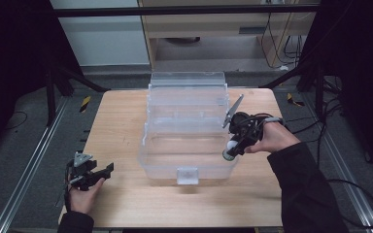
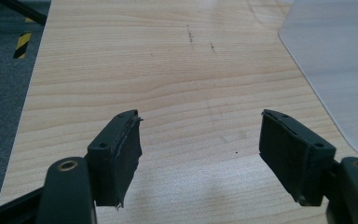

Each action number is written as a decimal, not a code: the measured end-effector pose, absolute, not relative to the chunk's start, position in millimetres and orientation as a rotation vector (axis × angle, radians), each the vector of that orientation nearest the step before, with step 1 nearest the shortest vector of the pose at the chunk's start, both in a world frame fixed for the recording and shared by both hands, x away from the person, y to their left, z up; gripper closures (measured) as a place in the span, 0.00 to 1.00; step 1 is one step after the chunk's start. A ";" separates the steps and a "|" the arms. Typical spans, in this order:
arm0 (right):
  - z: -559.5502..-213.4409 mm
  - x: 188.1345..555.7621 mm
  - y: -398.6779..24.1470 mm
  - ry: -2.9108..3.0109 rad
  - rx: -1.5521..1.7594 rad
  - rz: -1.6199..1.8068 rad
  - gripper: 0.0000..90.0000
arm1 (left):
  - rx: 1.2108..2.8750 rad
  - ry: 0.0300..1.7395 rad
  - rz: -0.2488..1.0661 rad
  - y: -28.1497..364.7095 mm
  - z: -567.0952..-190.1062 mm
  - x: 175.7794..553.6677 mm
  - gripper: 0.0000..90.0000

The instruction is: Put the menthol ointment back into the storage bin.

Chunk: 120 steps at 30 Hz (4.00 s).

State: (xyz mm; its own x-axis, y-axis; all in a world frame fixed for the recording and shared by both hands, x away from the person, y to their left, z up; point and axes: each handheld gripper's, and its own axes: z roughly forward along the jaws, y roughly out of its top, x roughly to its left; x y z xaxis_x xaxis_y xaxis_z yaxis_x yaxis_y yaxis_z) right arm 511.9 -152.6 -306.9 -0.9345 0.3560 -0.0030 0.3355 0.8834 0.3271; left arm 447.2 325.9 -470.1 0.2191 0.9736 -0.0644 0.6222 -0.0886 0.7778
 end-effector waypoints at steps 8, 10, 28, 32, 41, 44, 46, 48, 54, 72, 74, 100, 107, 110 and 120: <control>-312.5 519.2 -149.9 2.976 0.565 0.531 0.56 | 1.796 1.481 0.643 325.6 -469.5 446.9 0.32; -317.0 520.0 -148.3 2.983 0.548 0.533 0.56 | 1.795 1.483 0.641 325.8 -469.8 447.3 0.32; -352.6 530.0 -146.3 2.968 0.579 0.541 0.56 | 1.790 1.485 0.641 326.2 -469.6 447.6 0.32; -356.5 530.5 -145.1 2.970 0.573 0.557 0.56 | 1.789 1.486 0.642 326.5 -469.3 447.4 0.32; -370.0 531.2 -145.1 2.983 0.573 0.498 0.56 | 1.793 1.483 0.643 325.8 -469.4 447.4 0.32; -374.6 531.0 -145.5 2.985 0.581 0.483 0.56 | 1.794 1.484 0.641 325.9 -469.7 447.7 0.32; -378.7 531.8 -146.3 2.990 0.569 0.471 0.56 | 1.794 1.484 0.641 325.8 -469.8 447.8 0.32; -379.5 531.7 -146.2 2.990 0.578 0.464 0.56 | 1.795 1.484 0.642 325.6 -469.9 447.9 0.32; -387.7 532.4 -146.2 3.002 0.557 0.438 0.56 | 1.799 1.482 0.641 325.1 -470.3 448.3 0.33; -404.0 533.7 -146.1 3.021 0.503 0.393 0.56 | 1.803 1.484 0.637 325.1 -471.0 448.7 0.33; -403.9 533.5 -146.7 3.015 0.507 0.406 0.56 | 1.803 1.480 0.638 325.0 -470.8 448.2 0.33; -388.6 522.3 -163.5 2.801 0.621 0.712 0.35 | 1.801 1.481 0.637 325.2 -470.8 448.1 0.33; -378.9 507.5 -201.4 2.479 0.919 1.004 0.20 | 1.803 1.484 0.624 326.1 -471.4 447.9 0.33; -382.0 500.1 -222.9 2.327 1.026 1.162 0.18 | 1.811 1.483 0.607 325.7 -472.6 448.4 0.37; -421.0 485.9 -275.4 1.972 1.268 1.250 0.19 | 1.832 1.485 0.572 326.3 -477.9 453.4 0.48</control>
State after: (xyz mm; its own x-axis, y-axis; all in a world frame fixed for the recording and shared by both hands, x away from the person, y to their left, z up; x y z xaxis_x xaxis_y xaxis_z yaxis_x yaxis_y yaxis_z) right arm 485.9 -275.4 -421.0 -0.4556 0.8868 0.0770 0.4485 0.1540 0.8804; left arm 453.4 326.3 -477.9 0.2451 0.9654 -0.0886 0.6562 -0.0980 0.7482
